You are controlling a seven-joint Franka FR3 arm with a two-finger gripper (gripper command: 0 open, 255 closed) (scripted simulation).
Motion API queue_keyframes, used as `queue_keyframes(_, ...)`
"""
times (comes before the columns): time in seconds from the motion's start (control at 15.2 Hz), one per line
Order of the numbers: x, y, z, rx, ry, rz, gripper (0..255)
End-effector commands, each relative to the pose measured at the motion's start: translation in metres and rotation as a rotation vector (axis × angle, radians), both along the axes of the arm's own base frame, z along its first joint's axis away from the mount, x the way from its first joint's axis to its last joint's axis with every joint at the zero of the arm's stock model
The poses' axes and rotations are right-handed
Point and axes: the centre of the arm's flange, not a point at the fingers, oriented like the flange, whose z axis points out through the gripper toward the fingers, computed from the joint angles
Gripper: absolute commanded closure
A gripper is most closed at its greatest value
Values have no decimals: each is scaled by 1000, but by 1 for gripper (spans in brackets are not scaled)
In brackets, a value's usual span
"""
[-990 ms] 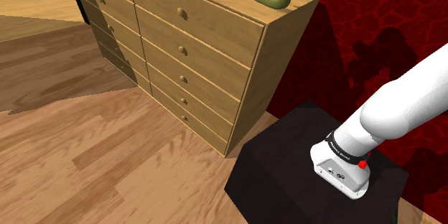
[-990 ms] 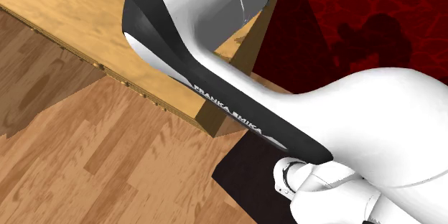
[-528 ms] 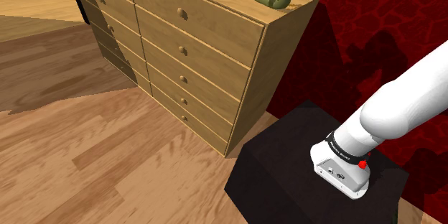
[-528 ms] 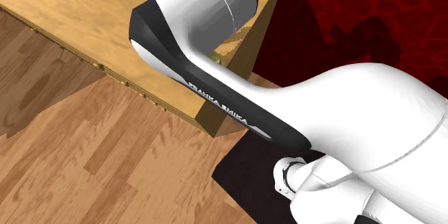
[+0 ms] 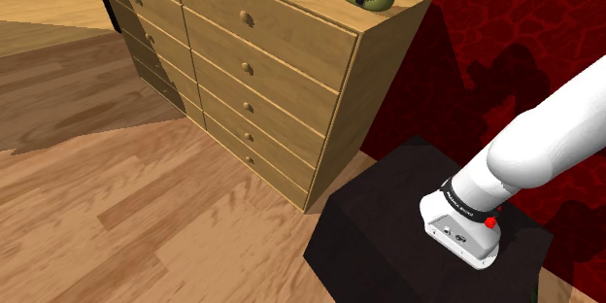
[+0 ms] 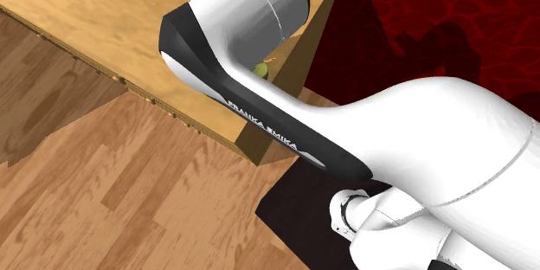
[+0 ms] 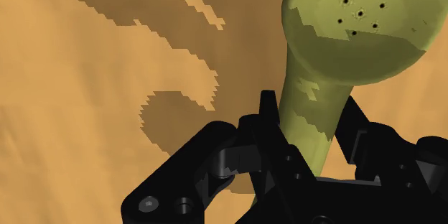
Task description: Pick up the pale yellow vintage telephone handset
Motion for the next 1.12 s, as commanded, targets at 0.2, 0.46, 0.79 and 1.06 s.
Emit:
queue_keyframes(0.2,-1,0,0,0,0,0,255)
queue_keyframes(0.46,-1,0,21,0,0,0,255)
queue_keyframes(0.79,-1,0,47,0,0,0,255)
queue_keyframes(1.06,-1,0,68,0,0,0,255)
